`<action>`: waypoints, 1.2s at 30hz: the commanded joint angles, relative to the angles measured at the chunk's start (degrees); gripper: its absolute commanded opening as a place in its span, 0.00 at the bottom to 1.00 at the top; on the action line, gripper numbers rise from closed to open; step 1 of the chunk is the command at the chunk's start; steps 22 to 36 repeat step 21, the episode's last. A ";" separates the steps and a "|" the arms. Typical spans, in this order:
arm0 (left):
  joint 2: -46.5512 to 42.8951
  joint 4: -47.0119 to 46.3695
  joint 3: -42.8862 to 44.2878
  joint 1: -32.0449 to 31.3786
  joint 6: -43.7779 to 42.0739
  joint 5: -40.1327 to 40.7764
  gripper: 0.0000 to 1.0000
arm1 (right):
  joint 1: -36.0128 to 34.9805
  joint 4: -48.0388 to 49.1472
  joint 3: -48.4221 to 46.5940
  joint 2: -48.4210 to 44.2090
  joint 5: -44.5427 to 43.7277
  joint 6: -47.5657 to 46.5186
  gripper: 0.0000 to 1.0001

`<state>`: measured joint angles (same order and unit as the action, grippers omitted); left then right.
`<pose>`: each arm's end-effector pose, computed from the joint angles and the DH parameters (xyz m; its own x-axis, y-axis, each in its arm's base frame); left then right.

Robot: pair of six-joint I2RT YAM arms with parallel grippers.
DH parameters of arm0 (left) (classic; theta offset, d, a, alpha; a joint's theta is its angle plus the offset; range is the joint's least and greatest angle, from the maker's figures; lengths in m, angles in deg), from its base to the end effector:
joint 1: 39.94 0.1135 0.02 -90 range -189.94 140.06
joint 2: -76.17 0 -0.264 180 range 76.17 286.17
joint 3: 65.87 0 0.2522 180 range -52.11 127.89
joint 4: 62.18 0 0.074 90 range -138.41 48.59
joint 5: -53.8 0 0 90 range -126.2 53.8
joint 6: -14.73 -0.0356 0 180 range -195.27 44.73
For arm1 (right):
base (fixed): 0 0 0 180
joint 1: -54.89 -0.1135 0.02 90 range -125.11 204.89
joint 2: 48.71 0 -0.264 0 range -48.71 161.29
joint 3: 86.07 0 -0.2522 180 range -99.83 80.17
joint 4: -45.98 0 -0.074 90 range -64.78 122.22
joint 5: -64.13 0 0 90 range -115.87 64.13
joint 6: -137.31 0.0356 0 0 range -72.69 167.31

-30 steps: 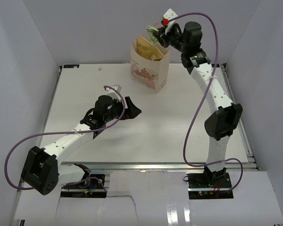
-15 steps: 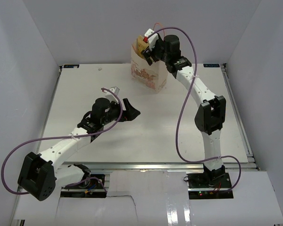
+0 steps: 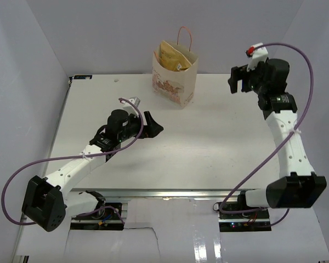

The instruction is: Place the snacks into the paper bag

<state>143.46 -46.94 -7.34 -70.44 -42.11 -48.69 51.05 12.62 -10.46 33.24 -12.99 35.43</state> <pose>0.2259 -0.1420 0.2744 -0.6575 -0.2325 -0.7167 0.3656 0.7332 -0.5733 0.3216 0.0295 0.4506 -0.1266 -0.2096 -0.9696 -0.3165 0.9349 -0.1608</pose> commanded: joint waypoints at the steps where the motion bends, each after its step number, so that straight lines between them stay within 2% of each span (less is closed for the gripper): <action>1: -1.46 2.04 3.56 0.53 -2.58 -0.17 0.98 | 0.32 -4.57 13.75 -7.05 -7.51 0.46 0.90; 3: -1.28 3.18 4.70 0.53 -3.19 -0.34 0.98 | 0.76 -4.23 19.50 -13.81 -11.28 -0.07 0.90; 4: -1.19 3.53 5.06 0.53 -3.37 -0.34 0.98 | 1.02 -4.05 24.49 -15.93 -12.00 0.10 0.90; 7: -1.02 4.41 6.11 0.62 -3.72 -0.78 0.98 | 2.25 -3.61 31.19 -23.05 -12.18 1.77 0.90; 11: -1.19 5.03 6.90 0.62 -3.55 -0.96 0.98 | 2.96 -4.40 34.98 -28.24 -14.38 4.50 0.90; 36: -3.03 4.33 4.80 0.62 -2.14 -0.87 0.98 | 3.04 -4.31 35.87 -30.10 -14.12 4.15 0.90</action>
